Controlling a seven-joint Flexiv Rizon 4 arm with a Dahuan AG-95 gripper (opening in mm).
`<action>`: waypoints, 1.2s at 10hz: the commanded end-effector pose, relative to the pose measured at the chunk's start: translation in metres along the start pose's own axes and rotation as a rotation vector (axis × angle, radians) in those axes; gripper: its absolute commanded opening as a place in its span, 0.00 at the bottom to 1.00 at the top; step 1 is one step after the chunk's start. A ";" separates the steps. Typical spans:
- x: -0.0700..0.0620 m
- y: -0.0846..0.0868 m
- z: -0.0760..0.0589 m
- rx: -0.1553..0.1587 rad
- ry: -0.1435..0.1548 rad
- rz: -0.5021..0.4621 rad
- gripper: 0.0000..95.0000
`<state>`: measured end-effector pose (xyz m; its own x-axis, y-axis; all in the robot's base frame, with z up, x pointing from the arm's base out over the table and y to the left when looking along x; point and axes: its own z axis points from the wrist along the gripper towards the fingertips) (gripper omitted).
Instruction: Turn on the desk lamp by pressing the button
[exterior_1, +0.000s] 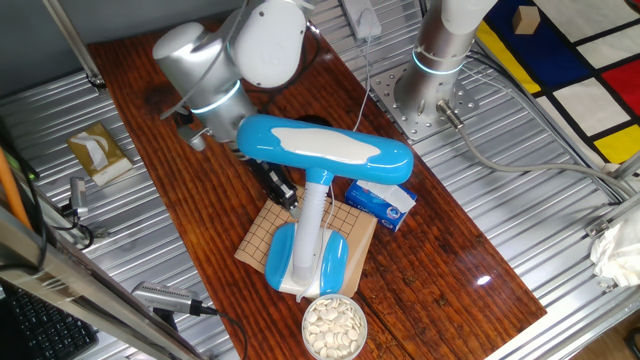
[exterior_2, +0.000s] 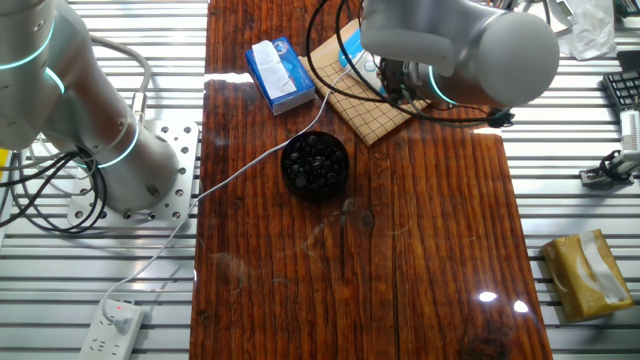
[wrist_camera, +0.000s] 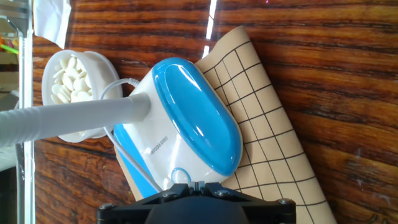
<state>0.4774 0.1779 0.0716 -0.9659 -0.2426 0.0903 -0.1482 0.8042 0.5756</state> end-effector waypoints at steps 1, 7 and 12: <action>-0.003 0.002 0.003 0.002 -0.005 0.005 0.00; -0.005 0.002 0.006 0.003 -0.024 0.019 0.00; -0.005 0.002 0.006 0.003 -0.024 0.012 0.00</action>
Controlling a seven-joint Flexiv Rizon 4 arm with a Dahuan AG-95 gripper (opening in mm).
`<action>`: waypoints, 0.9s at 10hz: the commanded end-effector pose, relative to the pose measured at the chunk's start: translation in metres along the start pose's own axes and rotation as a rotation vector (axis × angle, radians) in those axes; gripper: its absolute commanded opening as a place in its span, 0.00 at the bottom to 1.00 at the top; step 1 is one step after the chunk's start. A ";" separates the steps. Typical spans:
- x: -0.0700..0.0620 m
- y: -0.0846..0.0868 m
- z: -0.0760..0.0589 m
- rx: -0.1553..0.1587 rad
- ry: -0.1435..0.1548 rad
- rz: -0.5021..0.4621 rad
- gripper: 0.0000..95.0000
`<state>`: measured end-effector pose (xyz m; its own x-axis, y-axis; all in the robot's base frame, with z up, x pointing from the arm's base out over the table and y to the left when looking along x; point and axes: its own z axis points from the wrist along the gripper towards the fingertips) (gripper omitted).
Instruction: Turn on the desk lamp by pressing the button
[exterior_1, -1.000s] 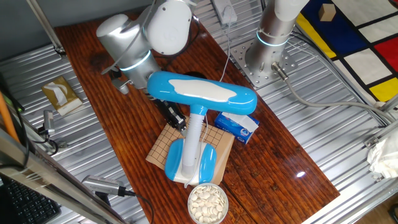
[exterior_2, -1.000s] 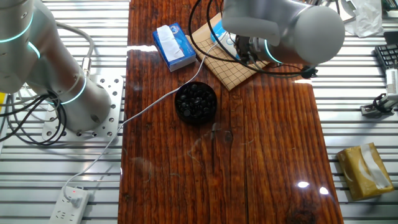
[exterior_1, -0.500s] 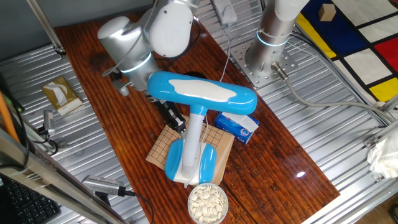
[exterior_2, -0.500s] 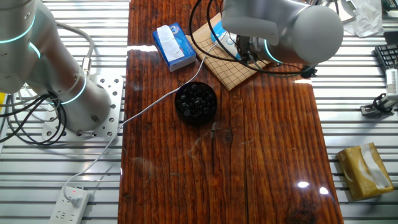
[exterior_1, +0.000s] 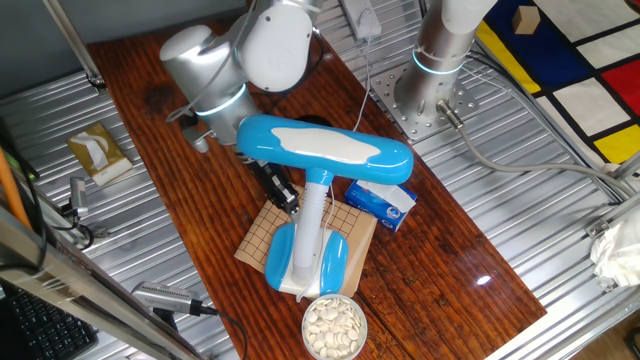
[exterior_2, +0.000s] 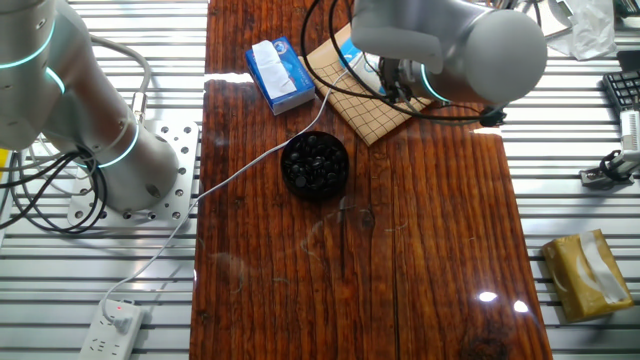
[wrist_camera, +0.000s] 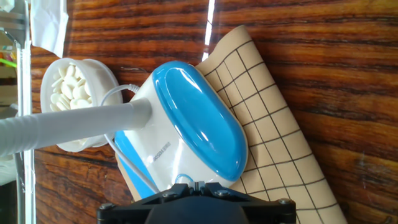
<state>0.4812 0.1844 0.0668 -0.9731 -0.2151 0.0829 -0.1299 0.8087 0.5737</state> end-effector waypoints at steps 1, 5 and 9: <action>0.001 0.000 0.000 0.004 -0.009 -0.006 0.00; 0.001 0.000 0.000 -0.021 -0.018 0.016 0.00; 0.001 0.000 0.000 -0.075 -0.034 0.032 0.00</action>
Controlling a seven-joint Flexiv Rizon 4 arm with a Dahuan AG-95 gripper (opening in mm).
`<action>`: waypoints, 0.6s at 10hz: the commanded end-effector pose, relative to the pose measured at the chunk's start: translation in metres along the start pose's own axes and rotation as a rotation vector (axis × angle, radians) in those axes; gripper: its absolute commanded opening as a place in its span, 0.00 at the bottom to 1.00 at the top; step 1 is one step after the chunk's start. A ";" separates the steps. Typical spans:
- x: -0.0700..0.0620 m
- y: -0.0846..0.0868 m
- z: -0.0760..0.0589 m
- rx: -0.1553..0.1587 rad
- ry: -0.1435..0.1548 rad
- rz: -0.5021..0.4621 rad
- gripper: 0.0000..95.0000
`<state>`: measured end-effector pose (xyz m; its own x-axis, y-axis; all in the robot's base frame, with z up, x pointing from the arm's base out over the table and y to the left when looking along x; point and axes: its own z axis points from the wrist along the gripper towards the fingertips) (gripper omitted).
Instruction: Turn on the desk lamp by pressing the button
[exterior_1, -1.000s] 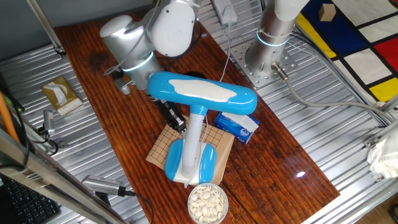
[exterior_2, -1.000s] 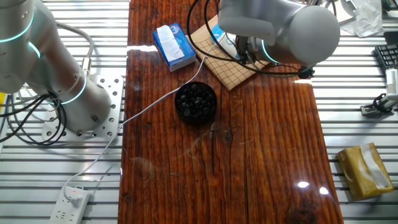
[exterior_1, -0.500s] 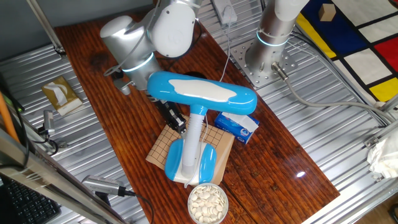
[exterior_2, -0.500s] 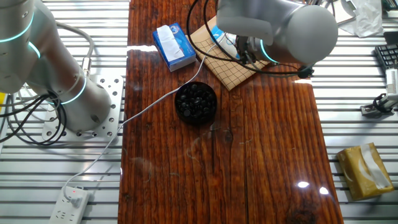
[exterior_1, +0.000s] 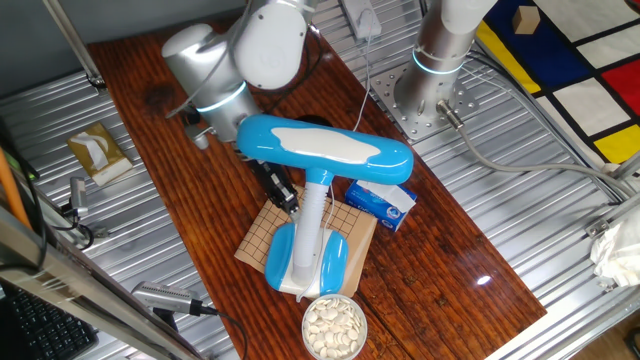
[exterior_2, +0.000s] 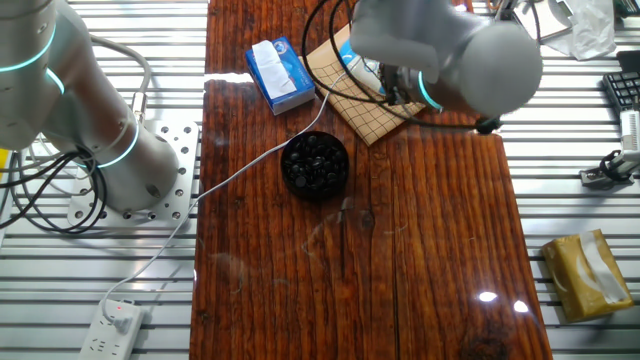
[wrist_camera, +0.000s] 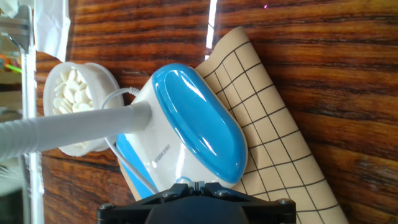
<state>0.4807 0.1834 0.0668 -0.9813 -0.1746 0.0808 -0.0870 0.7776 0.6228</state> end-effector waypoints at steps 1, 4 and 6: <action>0.000 0.001 0.000 -0.013 -0.009 -0.001 0.00; 0.000 0.001 0.000 -0.020 0.000 -0.002 0.00; 0.000 0.001 0.000 -0.026 0.003 -0.006 0.00</action>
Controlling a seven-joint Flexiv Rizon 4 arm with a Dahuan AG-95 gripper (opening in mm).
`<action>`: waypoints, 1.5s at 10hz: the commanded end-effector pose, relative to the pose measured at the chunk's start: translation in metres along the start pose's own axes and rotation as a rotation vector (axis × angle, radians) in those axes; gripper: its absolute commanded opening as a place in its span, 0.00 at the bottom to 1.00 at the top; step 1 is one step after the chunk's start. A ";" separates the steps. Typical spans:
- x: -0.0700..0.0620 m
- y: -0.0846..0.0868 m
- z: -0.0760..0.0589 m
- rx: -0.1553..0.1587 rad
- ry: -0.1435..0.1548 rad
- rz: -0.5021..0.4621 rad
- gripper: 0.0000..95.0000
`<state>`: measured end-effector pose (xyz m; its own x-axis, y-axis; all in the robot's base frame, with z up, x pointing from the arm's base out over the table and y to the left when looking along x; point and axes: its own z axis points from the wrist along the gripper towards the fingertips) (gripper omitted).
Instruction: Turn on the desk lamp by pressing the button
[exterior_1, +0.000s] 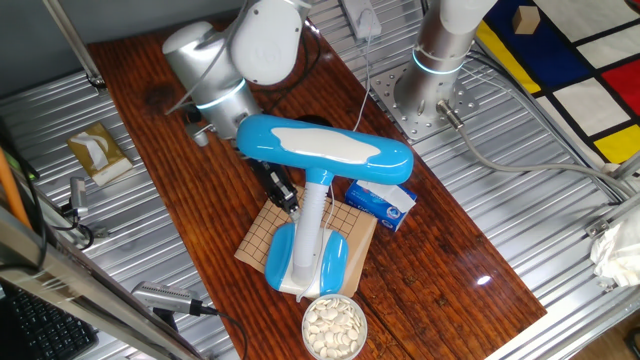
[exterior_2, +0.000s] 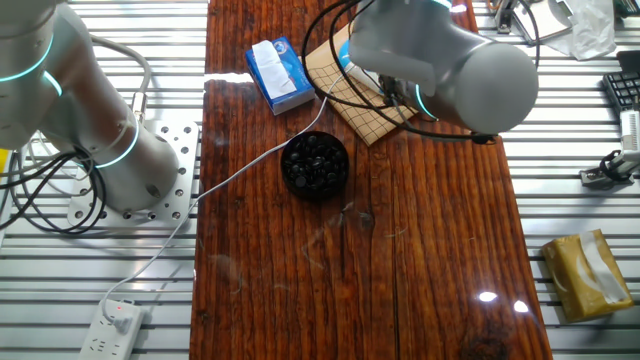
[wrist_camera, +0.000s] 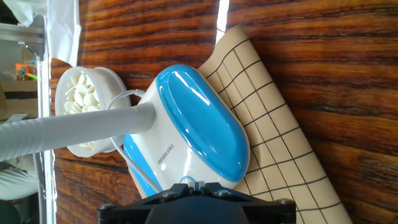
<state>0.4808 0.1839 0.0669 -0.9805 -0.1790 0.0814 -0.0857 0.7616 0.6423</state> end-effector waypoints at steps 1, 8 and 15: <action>0.000 0.000 0.000 -0.002 0.000 -0.004 0.00; 0.000 0.000 0.000 -0.015 -0.003 -0.005 0.00; 0.000 0.000 0.000 -0.028 0.019 -0.034 0.00</action>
<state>0.4815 0.1841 0.0664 -0.9732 -0.2180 0.0735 -0.1147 0.7368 0.6663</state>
